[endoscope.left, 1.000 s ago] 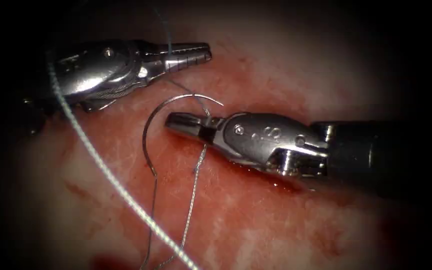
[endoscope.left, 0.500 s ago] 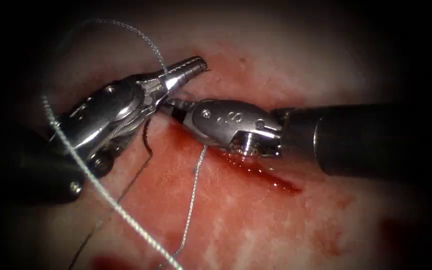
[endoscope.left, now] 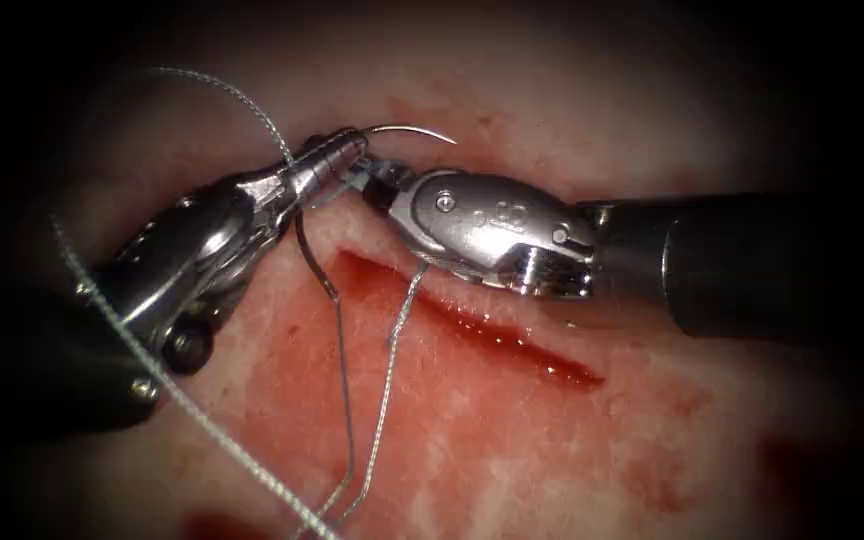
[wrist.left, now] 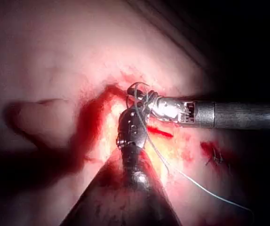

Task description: Wound Closure

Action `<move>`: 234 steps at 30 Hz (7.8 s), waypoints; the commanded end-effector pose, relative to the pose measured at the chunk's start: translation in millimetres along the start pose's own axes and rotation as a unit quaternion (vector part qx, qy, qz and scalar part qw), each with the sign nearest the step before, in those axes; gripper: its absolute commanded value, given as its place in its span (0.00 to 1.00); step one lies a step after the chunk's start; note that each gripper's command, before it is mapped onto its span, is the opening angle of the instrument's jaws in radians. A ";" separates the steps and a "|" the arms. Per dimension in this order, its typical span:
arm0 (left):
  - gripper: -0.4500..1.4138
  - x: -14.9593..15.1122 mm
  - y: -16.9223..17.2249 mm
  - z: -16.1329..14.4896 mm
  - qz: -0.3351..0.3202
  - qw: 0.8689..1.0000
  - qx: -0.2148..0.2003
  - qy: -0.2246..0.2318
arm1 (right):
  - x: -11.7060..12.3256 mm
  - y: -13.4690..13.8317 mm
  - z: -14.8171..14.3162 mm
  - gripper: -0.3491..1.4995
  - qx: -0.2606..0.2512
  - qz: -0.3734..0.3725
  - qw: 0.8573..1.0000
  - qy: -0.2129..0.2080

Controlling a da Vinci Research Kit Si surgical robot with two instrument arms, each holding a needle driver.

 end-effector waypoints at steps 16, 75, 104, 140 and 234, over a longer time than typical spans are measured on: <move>0.05 1.5 0.6 0.9 -0.019 1.000 -0.020 0.000 | -3.4 -5.1 6.6 0.00 0.007 -0.022 0.997 -0.072; 0.05 -1.8 -1.9 0.5 -0.029 0.999 0.027 0.011 | -0.7 1.4 -2.3 0.00 -0.099 0.102 0.984 0.108; 0.05 -8.4 -3.4 2.2 -0.075 0.994 0.034 -0.065 | -0.7 2.2 -4.3 0.01 0.261 0.144 0.949 0.100; 0.05 -10.9 -2.2 0.0 -0.072 0.990 0.008 -0.121 | -3.1 -4.4 -5.0 0.62 0.665 -0.278 0.677 -0.148; 0.05 -12.4 5.5 -12.7 -0.051 0.987 0.021 -0.153 | -0.6 12.9 -1.9 0.00 0.404 -0.210 0.863 -0.219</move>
